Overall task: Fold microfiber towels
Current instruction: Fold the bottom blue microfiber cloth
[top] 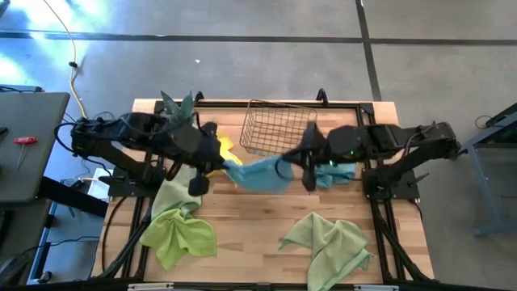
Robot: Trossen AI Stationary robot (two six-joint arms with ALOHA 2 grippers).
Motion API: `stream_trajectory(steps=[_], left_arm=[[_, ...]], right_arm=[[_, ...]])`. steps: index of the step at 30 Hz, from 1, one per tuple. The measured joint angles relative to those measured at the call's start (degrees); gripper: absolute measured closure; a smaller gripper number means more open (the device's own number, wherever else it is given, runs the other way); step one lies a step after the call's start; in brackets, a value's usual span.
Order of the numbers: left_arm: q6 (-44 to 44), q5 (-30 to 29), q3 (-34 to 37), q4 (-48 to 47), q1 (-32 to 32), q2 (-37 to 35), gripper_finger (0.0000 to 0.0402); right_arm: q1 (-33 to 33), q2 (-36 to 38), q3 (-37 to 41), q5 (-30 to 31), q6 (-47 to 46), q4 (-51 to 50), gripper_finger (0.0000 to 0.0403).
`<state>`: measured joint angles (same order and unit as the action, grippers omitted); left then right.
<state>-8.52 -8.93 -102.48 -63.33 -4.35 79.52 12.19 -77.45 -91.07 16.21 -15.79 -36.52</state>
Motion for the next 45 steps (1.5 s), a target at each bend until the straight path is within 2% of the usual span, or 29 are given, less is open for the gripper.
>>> stream_trajectory(steps=[4,6,10,13,21,23,25,28,33,45], left_arm=[[0.57,1.99,-0.02,0.05,0.3,-0.13,0.0401],[0.5,0.9,-0.02,-0.48,-0.01,-0.08,0.0401],[1.78,-5.22,-0.02,-3.56,1.34,-0.11,0.0401],[5.19,-10.0,-0.02,-4.88,2.83,-0.11,0.0401],[9.04,-18.17,-0.04,-5.1,5.11,-0.97,0.0401],[7.24,-16.69,-0.03,-5.88,4.98,-1.09,0.0401],[4.64,-12.15,-0.02,-7.24,4.67,-1.1,0.0401],[1.34,-7.0,0.59,-8.65,2.47,-1.11,0.0401],[1.17,-7.5,1.7,-8.95,-1.26,-0.93,0.0401],[-1.81,-7.08,4.31,-8.45,-6.35,0.3,0.0401]], right_arm=[[-0.58,0.54,0.0,-7.29,2.58,0.53,0.0403],[-0.39,0.96,0.0,-4.6,1.56,-0.53,0.0403],[-2.17,1.71,0.0,3.35,3.44,-1.0,0.0403],[-4.3,1.64,0.0,3.21,4.3,1.3,0.0403],[-8.66,1.36,0.02,2.81,5.44,4.2,0.0403],[-8.46,1.36,0.02,0.28,3.61,3.63,0.0403],[-7.87,1.35,0.02,-2.91,0.62,1.9,0.0403],[-5.78,0.27,0.02,-4.14,-3.68,-2.86,0.0403],[-2.51,-3.08,0.07,-0.74,-6.91,-6.41,0.0403],[3.04,-5.29,0.07,-0.1,-15.33,-4.02,0.0403]])
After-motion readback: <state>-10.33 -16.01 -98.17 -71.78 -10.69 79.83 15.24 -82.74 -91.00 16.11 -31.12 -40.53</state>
